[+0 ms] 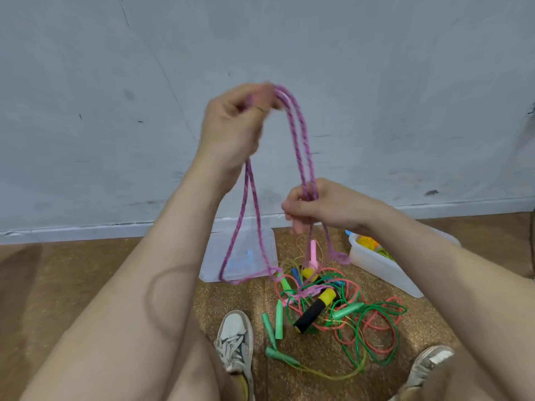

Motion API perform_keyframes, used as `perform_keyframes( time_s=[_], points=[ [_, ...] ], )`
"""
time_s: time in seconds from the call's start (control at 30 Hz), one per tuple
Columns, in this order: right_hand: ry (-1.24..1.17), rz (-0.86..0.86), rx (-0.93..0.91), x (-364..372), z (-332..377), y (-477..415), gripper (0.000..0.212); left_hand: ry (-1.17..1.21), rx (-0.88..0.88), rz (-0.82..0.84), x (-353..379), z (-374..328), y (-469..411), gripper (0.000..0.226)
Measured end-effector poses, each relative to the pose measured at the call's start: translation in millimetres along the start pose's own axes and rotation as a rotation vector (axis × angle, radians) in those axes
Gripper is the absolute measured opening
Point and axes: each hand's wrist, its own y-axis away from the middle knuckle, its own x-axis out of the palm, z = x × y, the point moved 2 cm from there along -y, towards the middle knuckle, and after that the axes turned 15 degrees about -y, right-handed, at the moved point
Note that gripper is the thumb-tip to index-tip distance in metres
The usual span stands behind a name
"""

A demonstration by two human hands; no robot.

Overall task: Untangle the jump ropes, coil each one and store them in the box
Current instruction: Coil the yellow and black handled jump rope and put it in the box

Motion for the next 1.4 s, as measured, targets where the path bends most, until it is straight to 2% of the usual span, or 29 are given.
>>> perform_keyframes(
  time_s=[0.07, 0.13, 0.17, 0.23, 0.27, 0.33, 0.37, 0.4, 0.43, 0.5, 0.57, 0.63, 0.7, 0.73, 0.8, 0.9, 1.03, 1.1, 1.2, 1.23, 1.3, 1.33, 1.4],
  points=[
    [0.174, -0.015, 0.088, -6.2, -11.3, -2.2, 0.030, 0.188, -0.113, -0.263, -22.6, 11.8, -12.4, 0.032],
    [0.418, -0.166, 0.120, -21.4, -13.9, -4.5, 0.034, 0.221, -0.237, -0.497, -49.0, 29.0, -19.0, 0.032],
    [0.419, -0.275, 0.110, -28.3, -12.0, -5.5, 0.033, 0.204, -0.300, -0.568, -60.8, 40.1, -20.6, 0.031],
    [0.099, -0.427, 0.037, -36.7, -2.1, -5.2, 0.031, 0.024, -0.387, -0.611, -79.2, 56.9, -23.7, 0.019],
    [-0.100, -0.446, -0.013, -38.7, 6.7, -4.3, 0.031, -0.185, -0.421, -0.577, -86.5, 64.3, -24.9, 0.014],
    [-0.377, -0.410, -0.080, -40.5, 28.9, 0.2, 0.026, -0.743, -0.481, -0.372, -90.4, 74.4, -23.5, 0.040],
    [-0.432, -0.376, -0.104, -40.8, 39.6, 3.2, 0.024, -0.929, -0.463, -0.250, -86.0, 73.4, -21.0, 0.048],
    [-0.436, -0.337, -0.122, -40.6, 50.0, 6.0, 0.024, -0.968, -0.408, -0.134, -77.4, 68.7, -19.1, 0.051],
    [-0.402, -0.301, -0.134, -39.4, 58.2, 8.4, 0.025, -0.882, -0.339, -0.017, -65.0, 60.1, -15.1, 0.050],
    [-0.244, -0.244, -0.124, -34.4, 63.0, 9.7, 0.027, -0.544, -0.177, 0.178, -35.2, 40.9, -5.0, 0.038],
    [-0.113, -0.194, -0.076, -26.1, 57.3, 6.9, 0.028, -0.362, -0.062, 0.361, -6.6, 22.1, 5.8, 0.030],
    [-0.097, -0.176, -0.047, -22.2, 50.0, 4.0, 0.032, -0.384, 0.017, 0.564, 12.3, 16.0, 13.9, 0.028],
    [-0.063, -0.221, -0.045, -27.0, 46.9, 4.5, 0.034, -0.577, -0.007, 0.676, 17.6, 22.3, 13.4, 0.026],
    [-0.027, -0.245, -0.052, -30.7, 46.1, 5.8, 0.034, -0.710, -0.016, 0.668, 15.2, 26.3, 9.5, 0.029],
    [-0.006, -0.244, -0.062, -36.5, 42.9, 7.9, 0.035, -0.859, 0.006, 0.539, 7.4, 30.5, 1.2, 0.029],
    [-0.066, -0.162, -0.053, -40.7, 34.7, 8.4, 0.035, -0.809, 0.067, 0.173, -9.4, 31.8, -11.4, 0.032],
    [0.039, -0.037, 0.091, -53.4, 10.0, 8.9, 0.034, -0.493, -0.063, -0.357, -45.1, 47.3, -24.9, 0.033],
    [0.212, 0.005, 0.201, -59.0, -4.7, 11.3, 0.034, -0.270, -0.184, -0.587, -67.4, 58.1, -27.1, 0.035],
    [0.463, 0.001, 0.232, -61.5, -13.0, 12.6, 0.036, 0.010, -0.303, -0.814, -94.4, 73.3, -25.1, 0.037],
    [0.500, -0.024, 0.198, -60.9, -11.9, 12.7, 0.034, 0.024, -0.337, -0.823, -98.8, 78.3, -24.8, 0.037],
    [0.494, -0.120, 0.097, -61.0, -8.1, 11.2, 0.031, -0.081, -0.416, -0.703, -97.8, 83.2, -23.9, 0.035],
    [0.372, -0.171, 0.059, -61.4, -6.5, 10.7, 0.030, -0.192, -0.453, -0.590, -94.2, 83.9, -23.1, 0.033],
    [-0.033, -0.245, -0.012, -58.0, -0.2, 12.6, 0.025, -0.479, -0.501, -0.293, -84.1, 84.6, -18.6, 0.028]
  ],
)
